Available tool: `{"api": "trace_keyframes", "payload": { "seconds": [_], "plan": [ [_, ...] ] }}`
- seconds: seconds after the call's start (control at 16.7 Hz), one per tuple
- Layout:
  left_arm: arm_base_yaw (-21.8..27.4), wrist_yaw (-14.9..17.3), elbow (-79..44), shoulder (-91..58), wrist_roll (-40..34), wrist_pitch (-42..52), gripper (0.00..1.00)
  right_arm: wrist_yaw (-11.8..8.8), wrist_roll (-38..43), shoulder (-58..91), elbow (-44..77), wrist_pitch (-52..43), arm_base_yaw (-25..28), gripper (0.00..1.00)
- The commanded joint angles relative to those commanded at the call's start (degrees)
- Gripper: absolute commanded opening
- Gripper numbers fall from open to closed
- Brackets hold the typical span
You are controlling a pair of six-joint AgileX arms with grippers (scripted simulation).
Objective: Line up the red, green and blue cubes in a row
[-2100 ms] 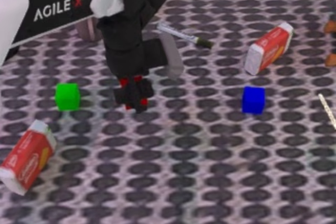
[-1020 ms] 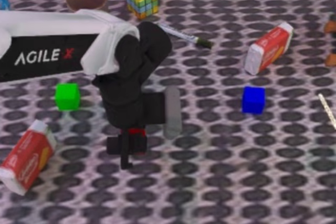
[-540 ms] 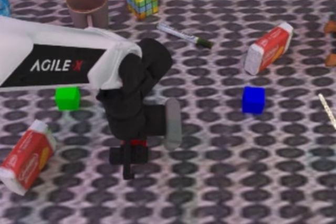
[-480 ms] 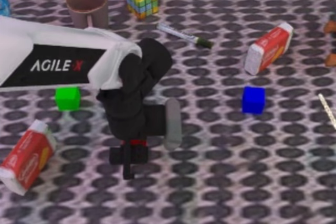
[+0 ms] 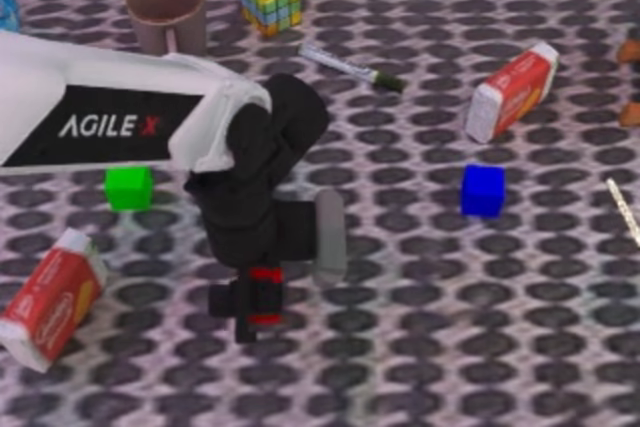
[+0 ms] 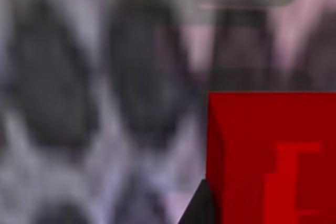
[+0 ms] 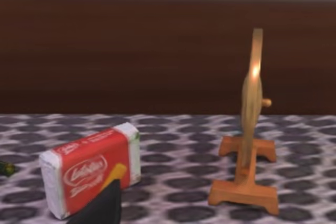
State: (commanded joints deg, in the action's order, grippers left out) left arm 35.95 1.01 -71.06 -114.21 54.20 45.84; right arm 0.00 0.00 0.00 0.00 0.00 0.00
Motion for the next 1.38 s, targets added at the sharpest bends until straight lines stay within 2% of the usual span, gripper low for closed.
{"api": "trace_keyframes", "payload": {
  "seconds": [0.24,0.3,0.9,1.2,1.38],
  "plan": [
    [0.0,0.0,0.0,0.0,0.0,0.0,0.98,0.0,0.0,0.0,0.0,0.0,0.0,1.0],
    [0.0,0.0,0.0,0.0,0.0,0.0,1.0,0.0,0.0,0.0,0.0,0.0,0.0,1.0],
    [-0.1,-0.01,-0.79,0.39,0.13,1.0,1.0,0.0,0.0,0.0,0.0,0.0,0.0,1.0],
    [-1.0,-0.06,-6.64,4.21,0.08,11.6,1.0,0.0,0.0,0.0,0.0,0.0,0.0,1.0],
    [-1.35,-0.04,-8.75,6.0,0.0,14.71,1.0,0.0,0.0,0.0,0.0,0.0,0.0,1.0]
  ]
}}
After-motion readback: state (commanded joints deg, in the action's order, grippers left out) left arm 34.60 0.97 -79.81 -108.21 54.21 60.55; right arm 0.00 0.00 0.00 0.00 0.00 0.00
